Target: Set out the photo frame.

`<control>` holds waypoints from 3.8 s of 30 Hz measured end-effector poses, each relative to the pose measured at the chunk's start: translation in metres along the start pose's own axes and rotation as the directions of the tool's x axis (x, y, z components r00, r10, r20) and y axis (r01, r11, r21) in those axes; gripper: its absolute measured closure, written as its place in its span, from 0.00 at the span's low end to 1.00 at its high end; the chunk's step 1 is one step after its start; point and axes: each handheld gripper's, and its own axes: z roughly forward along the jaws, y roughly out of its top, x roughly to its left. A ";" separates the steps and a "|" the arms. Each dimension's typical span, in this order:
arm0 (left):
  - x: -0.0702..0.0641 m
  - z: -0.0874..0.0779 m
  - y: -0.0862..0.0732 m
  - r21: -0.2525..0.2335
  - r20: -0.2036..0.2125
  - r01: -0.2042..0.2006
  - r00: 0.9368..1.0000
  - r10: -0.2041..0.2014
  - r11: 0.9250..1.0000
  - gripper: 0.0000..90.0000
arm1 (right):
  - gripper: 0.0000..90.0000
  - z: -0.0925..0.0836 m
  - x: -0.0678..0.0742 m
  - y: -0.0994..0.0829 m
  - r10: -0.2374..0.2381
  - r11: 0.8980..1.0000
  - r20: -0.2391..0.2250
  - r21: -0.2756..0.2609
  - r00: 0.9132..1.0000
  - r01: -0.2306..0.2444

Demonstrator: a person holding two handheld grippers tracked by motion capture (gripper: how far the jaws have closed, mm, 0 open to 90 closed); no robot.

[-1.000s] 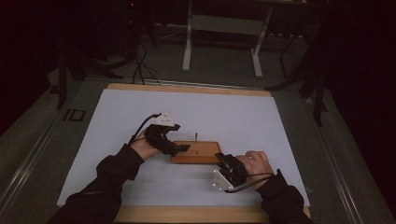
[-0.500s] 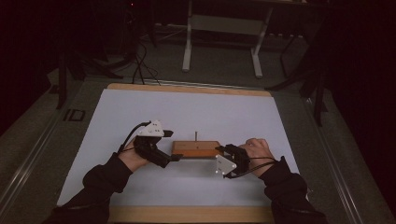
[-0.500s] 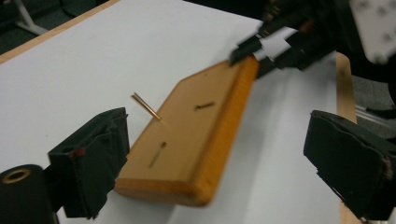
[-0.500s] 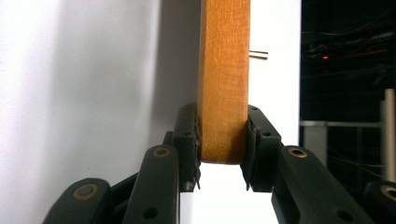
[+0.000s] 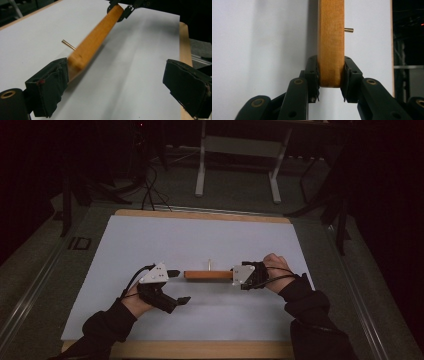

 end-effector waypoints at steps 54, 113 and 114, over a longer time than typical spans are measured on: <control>-0.001 0.003 -0.033 -0.122 -0.066 0.057 0.996 -0.066 0.991 0.07 | 0.71 0.035 -0.102 -0.013 0.388 0.922 -0.249 0.083 0.888 -0.379; -0.001 0.005 -0.035 -0.120 -0.045 0.064 0.997 -0.070 0.991 0.07 | 0.27 0.039 -0.122 -0.014 0.459 0.887 -0.145 0.013 0.877 -0.462; -0.001 0.005 -0.035 -0.120 -0.046 0.062 0.997 -0.068 0.991 0.07 | 0.25 0.037 -0.121 -0.013 0.461 0.885 -0.141 -0.002 0.876 -0.466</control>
